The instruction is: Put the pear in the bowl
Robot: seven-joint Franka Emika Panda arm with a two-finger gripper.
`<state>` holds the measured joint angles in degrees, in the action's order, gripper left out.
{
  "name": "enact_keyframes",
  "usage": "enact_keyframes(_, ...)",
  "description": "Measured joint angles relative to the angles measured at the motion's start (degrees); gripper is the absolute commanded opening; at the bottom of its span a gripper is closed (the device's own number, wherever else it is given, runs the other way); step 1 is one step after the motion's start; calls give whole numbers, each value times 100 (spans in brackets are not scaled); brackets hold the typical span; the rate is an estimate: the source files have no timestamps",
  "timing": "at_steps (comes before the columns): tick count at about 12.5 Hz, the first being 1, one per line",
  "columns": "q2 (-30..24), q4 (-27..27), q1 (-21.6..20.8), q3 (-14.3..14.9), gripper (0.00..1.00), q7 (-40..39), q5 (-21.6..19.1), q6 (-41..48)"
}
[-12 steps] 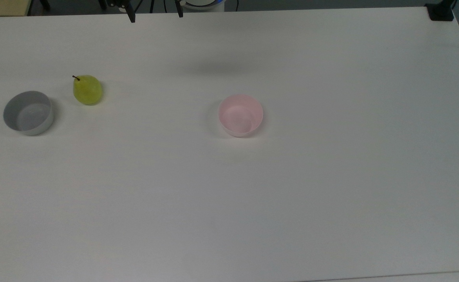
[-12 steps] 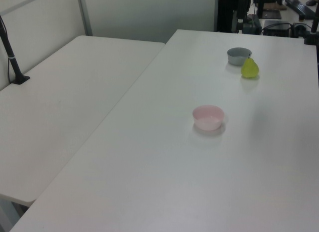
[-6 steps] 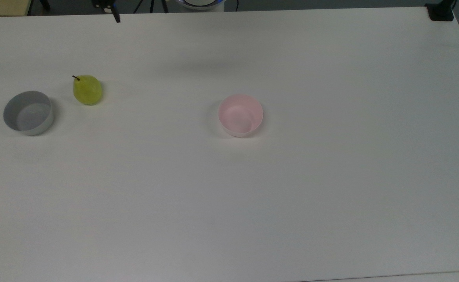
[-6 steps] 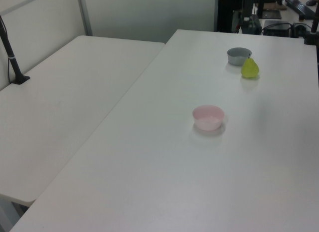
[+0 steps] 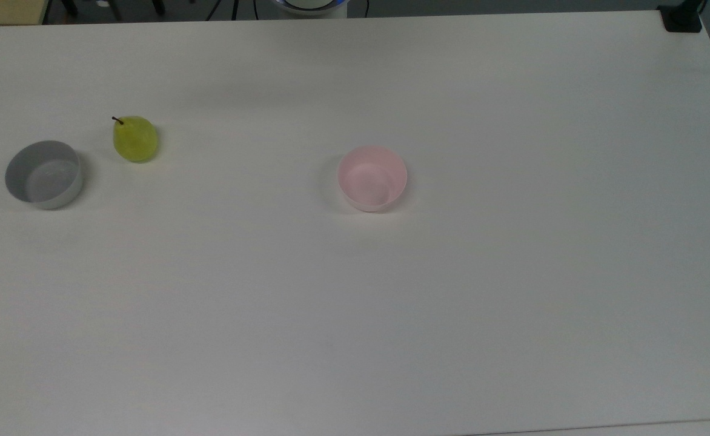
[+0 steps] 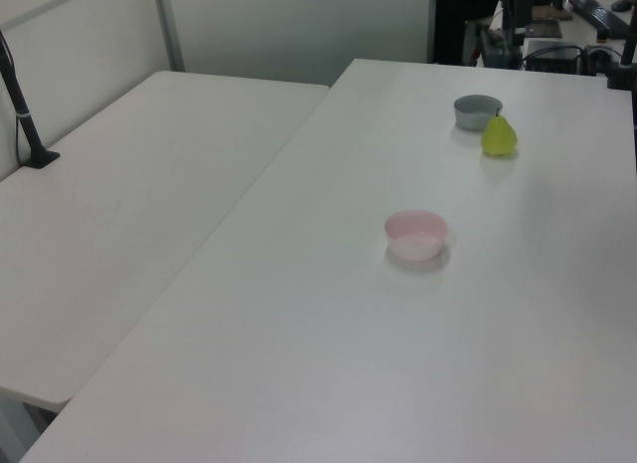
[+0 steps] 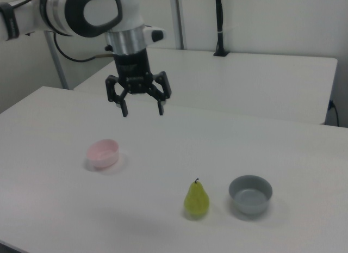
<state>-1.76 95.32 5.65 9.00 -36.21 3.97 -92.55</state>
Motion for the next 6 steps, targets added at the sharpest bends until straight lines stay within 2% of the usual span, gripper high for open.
enact_keyframes(2, 69, 96, 208, 354, 100, -258, 22, -195)
enact_keyframes(6, 188, 764, 413, 532, 100, -312, 21, -1142)
